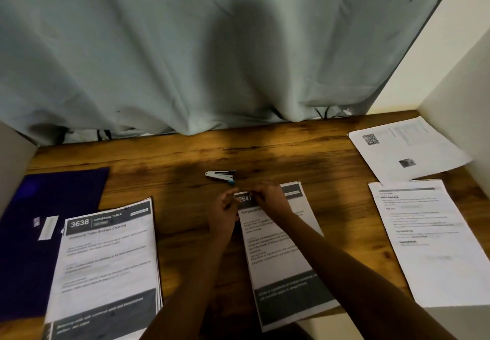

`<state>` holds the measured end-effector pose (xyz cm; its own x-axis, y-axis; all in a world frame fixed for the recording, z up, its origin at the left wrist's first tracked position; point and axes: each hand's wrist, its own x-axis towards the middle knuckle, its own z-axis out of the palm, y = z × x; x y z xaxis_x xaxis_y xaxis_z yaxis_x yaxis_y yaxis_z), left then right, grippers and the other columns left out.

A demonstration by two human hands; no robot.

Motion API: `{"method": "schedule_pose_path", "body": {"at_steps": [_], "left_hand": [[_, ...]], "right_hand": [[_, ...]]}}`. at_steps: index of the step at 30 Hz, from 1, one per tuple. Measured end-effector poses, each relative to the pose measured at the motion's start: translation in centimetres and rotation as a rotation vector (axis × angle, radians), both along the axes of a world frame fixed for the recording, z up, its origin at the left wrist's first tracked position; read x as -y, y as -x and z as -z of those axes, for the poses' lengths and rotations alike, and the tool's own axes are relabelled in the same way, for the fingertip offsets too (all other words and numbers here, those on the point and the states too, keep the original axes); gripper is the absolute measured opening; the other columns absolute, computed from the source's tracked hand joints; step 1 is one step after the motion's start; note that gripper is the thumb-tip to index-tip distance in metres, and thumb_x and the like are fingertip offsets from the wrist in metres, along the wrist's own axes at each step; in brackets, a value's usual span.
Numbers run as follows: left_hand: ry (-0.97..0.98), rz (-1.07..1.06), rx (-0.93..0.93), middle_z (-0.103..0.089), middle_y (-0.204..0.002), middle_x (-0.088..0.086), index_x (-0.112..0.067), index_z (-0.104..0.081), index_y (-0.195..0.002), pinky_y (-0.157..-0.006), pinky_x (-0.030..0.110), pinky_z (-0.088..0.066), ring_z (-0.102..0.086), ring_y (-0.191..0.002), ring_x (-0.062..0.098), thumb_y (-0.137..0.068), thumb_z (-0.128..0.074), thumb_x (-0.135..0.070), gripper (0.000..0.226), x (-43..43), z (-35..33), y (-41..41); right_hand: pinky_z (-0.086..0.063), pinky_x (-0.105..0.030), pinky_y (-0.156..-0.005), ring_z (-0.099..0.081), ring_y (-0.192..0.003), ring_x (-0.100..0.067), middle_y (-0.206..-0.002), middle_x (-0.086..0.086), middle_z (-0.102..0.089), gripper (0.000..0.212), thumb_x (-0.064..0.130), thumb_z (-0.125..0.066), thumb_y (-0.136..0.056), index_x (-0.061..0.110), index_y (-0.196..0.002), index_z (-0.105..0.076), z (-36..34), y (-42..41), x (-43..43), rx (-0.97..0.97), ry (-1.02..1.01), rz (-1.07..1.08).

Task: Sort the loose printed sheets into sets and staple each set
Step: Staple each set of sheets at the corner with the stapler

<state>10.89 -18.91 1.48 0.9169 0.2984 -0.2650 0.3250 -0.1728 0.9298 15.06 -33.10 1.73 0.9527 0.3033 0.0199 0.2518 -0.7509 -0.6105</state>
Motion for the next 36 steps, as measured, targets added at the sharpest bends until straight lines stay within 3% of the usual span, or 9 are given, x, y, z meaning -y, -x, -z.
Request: {"method": "schedule_pose_path", "body": {"at_steps": [4,10,15,22,27,30,33,36], "left_hand": [[-0.045,-0.005,-0.003,-0.066,-0.107,0.000,-0.027,-0.062,-0.108,-0.071,0.037,-0.059,-0.065,-0.092,0.015,-0.089,-0.062,-0.014,0.023,-0.2,0.1,0.2],[-0.198,0.004,0.058,-0.066,-0.105,0.003,-0.015,-0.063,-0.110,-0.074,0.041,-0.058,-0.065,-0.092,0.017,-0.090,-0.060,-0.018,0.020,-0.4,0.4,0.4],[-0.267,0.008,0.095,-0.067,-0.094,0.001,-0.011,-0.065,-0.097,-0.066,0.023,-0.053,-0.062,-0.083,0.009,-0.090,-0.061,-0.017,0.010,-0.5,0.2,0.2],[-0.220,-0.008,0.059,-0.067,-0.093,0.002,-0.018,-0.060,-0.089,-0.074,0.039,-0.058,-0.065,-0.088,0.017,-0.090,-0.061,-0.014,0.004,-1.7,0.8,0.0],[-0.209,-0.044,0.029,-0.063,-0.090,-0.004,-0.016,-0.061,-0.091,-0.069,0.030,-0.057,-0.061,-0.081,0.008,-0.089,-0.061,-0.013,0.003,-2.5,1.0,0.1],[-0.166,-0.039,0.004,-0.062,-0.087,-0.006,-0.019,-0.059,-0.088,-0.070,0.033,-0.058,-0.064,-0.083,0.011,-0.090,-0.061,-0.014,0.005,-2.9,1.3,0.0],[-0.152,-0.041,-0.019,-0.064,-0.090,-0.002,-0.019,-0.060,-0.088,-0.073,0.039,-0.058,-0.064,-0.085,0.014,-0.090,-0.061,-0.015,0.004,-3.3,1.8,-0.2],[-0.125,-0.041,-0.051,-0.065,-0.096,0.002,-0.016,-0.061,-0.091,-0.074,0.037,-0.058,-0.064,-0.088,0.016,-0.090,-0.060,-0.015,0.002,-3.7,2.1,-0.3]], "right_hand": [[-0.045,-0.029,-0.092,-0.058,-0.098,-0.016,-0.103,-0.006,-0.065,0.016,0.011,-0.052,-0.093,0.010,-0.098,-0.066,-0.4,0.0,-0.3,-0.004,-0.011,-0.015],[-0.042,-0.043,-0.098,-0.057,-0.100,-0.018,-0.101,-0.003,-0.064,0.014,0.012,-0.054,-0.091,0.015,-0.095,-0.067,0.0,0.0,-0.5,0.013,0.016,-0.017],[-0.042,-0.046,-0.096,-0.056,-0.100,-0.019,-0.102,-0.002,-0.063,0.014,0.013,-0.054,-0.090,0.016,-0.095,-0.066,0.5,-0.1,-0.5,0.004,0.028,-0.035],[-0.016,-0.044,-0.114,-0.050,-0.118,-0.015,-0.116,0.004,-0.063,0.019,0.023,-0.048,-0.096,0.025,-0.109,-0.061,-0.3,-1.4,2.6,-0.089,0.202,-0.055],[-0.029,-0.039,-0.104,-0.050,-0.115,-0.020,-0.117,0.000,-0.061,0.023,0.024,-0.043,-0.098,0.023,-0.113,-0.060,-0.5,-2.4,6.2,-0.218,0.234,0.104],[-0.046,-0.040,-0.093,-0.058,-0.098,-0.017,-0.101,0.000,-0.064,0.014,0.024,-0.046,-0.097,0.025,-0.098,-0.060,0.0,-2.6,7.4,-0.264,0.185,0.188],[-0.051,-0.032,-0.082,-0.062,-0.088,-0.015,-0.091,0.001,-0.063,0.011,0.020,-0.051,-0.095,0.018,-0.094,-0.062,-0.1,-2.3,7.8,-0.302,0.002,0.321],[-0.050,-0.025,-0.077,-0.062,-0.085,-0.011,-0.091,-0.001,-0.064,0.012,0.017,-0.052,-0.095,0.013,-0.095,-0.064,-0.4,-1.9,7.7,-0.331,-0.202,0.431]]}}
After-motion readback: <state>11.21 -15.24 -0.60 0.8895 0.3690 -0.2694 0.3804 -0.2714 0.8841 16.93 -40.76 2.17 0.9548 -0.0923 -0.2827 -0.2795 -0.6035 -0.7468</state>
